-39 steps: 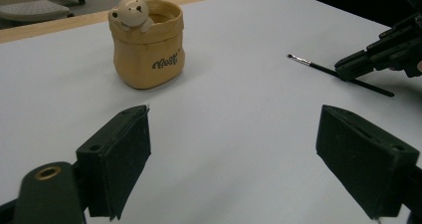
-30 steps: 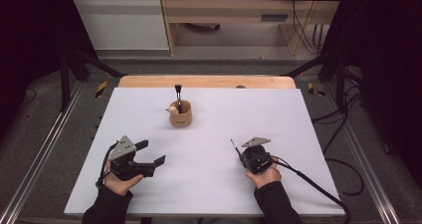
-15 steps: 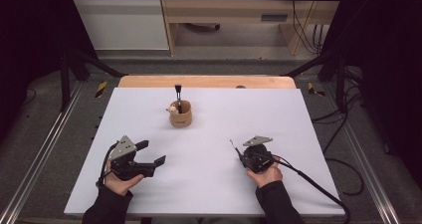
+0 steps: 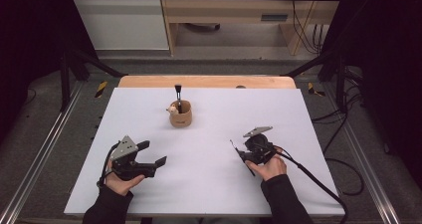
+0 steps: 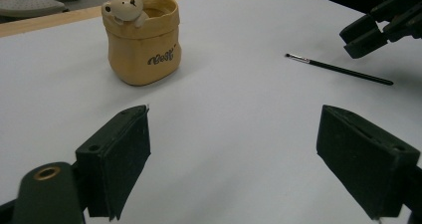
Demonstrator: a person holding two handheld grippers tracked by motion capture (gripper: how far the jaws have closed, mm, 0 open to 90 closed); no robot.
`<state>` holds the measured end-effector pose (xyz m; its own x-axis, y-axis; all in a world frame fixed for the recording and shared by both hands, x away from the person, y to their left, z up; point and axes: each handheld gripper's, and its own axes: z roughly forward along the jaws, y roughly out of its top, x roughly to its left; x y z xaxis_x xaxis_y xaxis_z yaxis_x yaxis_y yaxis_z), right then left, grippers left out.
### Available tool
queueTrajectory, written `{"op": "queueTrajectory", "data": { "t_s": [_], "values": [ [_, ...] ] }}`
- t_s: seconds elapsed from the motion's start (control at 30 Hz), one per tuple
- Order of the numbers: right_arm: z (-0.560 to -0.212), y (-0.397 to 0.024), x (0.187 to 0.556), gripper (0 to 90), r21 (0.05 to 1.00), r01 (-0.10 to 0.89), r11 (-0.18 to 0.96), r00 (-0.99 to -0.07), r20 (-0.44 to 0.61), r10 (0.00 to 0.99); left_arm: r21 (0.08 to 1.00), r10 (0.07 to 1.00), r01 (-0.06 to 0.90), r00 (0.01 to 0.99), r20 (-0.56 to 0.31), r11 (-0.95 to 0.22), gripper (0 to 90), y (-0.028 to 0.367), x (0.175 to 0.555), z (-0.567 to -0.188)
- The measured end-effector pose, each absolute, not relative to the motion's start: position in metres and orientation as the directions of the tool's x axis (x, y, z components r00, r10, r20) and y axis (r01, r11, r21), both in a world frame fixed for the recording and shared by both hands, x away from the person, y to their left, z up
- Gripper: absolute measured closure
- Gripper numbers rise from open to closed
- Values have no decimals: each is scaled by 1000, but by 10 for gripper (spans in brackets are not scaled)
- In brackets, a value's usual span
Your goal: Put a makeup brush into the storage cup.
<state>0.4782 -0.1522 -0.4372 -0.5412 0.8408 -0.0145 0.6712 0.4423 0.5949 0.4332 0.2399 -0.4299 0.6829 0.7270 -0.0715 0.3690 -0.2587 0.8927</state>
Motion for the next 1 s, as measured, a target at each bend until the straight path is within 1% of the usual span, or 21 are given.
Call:
{"op": "queueTrajectory", "data": {
  "t_s": [0.3,0.4,0.57,1.0],
  "values": [
    [-428,-140,494,588,497,689,528,-582,-54,811,891,725,373,684,-75,-260,127,240,434,-430],
    [-429,-136,497,603,470,709,526,-581,-34,813,891,725,374,684,-77,-258,127,240,433,-430],
    [-436,-135,502,622,432,720,544,-591,-29,806,889,725,375,685,-74,-263,126,240,434,-430],
    [-449,-131,506,729,359,741,567,-604,-10,797,888,724,376,686,-74,-265,126,240,434,-430]
  ]
}}
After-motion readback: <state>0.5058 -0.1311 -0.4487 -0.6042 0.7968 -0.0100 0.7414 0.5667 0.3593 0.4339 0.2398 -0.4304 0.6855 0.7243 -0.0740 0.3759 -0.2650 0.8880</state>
